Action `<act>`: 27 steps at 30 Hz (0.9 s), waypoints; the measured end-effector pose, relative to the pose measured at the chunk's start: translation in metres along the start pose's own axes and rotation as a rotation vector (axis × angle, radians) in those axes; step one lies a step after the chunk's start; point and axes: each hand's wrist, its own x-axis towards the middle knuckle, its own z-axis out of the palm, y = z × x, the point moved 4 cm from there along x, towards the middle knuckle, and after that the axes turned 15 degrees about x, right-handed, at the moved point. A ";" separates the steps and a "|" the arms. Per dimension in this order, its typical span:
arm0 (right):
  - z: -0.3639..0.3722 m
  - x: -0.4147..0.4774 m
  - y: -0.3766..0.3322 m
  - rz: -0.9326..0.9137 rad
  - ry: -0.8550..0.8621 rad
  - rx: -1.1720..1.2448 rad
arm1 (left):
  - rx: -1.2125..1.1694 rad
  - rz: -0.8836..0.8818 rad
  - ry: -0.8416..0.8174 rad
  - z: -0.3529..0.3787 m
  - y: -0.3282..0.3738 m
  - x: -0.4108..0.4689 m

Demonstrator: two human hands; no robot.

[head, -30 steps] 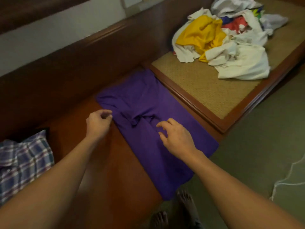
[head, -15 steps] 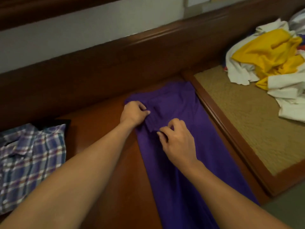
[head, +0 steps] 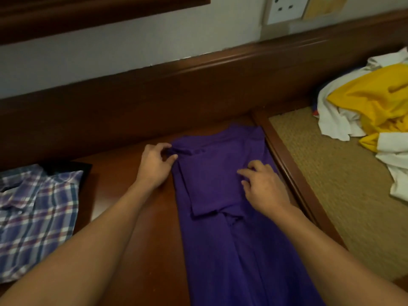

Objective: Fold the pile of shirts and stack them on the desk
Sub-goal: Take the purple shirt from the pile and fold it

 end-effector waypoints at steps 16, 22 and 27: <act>-0.069 0.170 0.031 0.038 -0.210 0.123 | 0.010 -0.086 0.113 -0.010 -0.010 0.013; -0.058 0.171 0.044 0.000 -0.270 0.047 | 0.314 0.106 -0.078 0.008 0.023 -0.023; -0.055 0.170 0.047 -0.012 -0.307 0.029 | 0.012 0.012 -0.034 0.007 0.012 -0.025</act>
